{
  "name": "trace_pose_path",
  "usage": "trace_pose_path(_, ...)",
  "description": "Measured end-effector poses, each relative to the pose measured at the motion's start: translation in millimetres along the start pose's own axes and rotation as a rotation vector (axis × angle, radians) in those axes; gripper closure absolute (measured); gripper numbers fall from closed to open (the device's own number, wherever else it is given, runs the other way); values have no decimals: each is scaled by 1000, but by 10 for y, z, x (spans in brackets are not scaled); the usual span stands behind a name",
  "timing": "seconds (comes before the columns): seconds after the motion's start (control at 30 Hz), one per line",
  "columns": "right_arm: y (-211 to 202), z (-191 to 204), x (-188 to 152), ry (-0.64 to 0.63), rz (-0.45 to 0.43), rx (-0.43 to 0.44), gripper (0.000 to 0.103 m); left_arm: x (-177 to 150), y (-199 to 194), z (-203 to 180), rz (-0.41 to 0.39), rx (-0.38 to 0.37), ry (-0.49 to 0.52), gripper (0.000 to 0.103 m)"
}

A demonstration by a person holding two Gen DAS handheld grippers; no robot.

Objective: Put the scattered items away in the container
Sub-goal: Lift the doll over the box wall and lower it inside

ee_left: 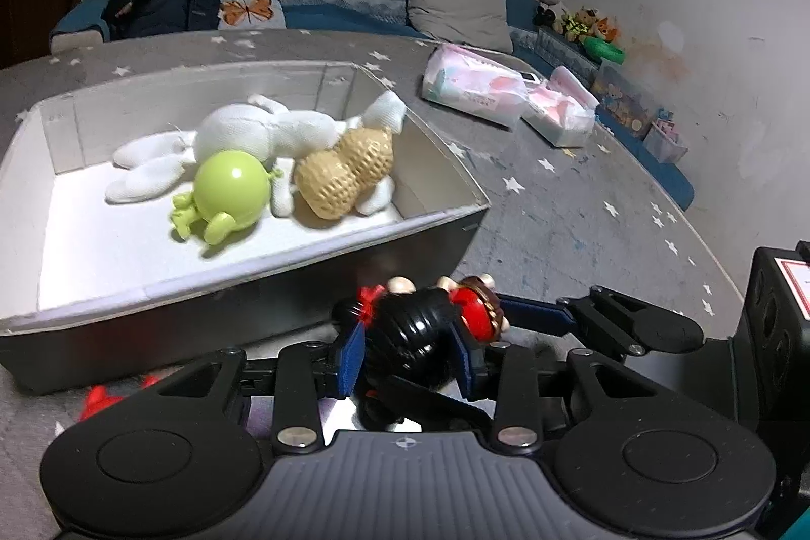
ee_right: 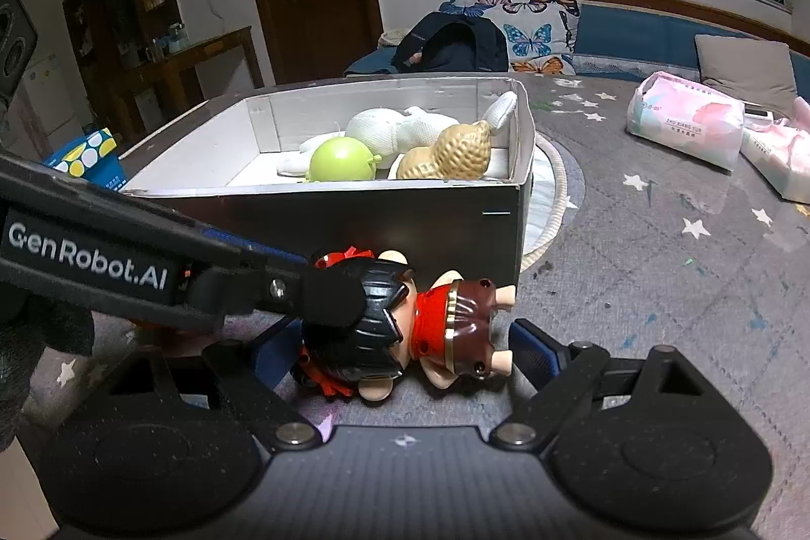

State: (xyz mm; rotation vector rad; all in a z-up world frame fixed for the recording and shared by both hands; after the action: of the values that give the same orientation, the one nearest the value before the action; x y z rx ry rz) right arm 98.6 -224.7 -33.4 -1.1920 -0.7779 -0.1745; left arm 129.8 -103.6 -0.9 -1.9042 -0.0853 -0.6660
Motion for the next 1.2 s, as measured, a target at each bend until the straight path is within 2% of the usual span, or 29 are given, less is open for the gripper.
trace_pose_path(0.47, -84, -30, -68, 10, -16, 10, 13, -41, -21, -114, -7, 21, 21, 64)
trace_pose_path(0.73, -280, 27, -25, -20, -52, -3, 13, -64, -231, -182, -60, 12, 26, 64)
trace_pose_path(1.0, -473, 219, 277, -118, -110, -8, 13, 33, -579, -90, -170, 13, -9, 65)
trace_pose_path(1.2, -401, 433, 703, -202, -142, 19, 13, 225, -787, 202, -252, 32, -62, 65)
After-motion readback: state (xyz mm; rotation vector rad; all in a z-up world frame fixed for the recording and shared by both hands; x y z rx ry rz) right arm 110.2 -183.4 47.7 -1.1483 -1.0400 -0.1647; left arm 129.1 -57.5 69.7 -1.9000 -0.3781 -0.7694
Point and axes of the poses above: each gripper's, at about its wrist camera, not at the fingertips, and y roughly the way its jaws point, z to its left, x to its top, the point moved 2 cm from there along y, roughly the way its jaws point, and after that the axes turned 11 degrees about z, right-handed, at the moved point
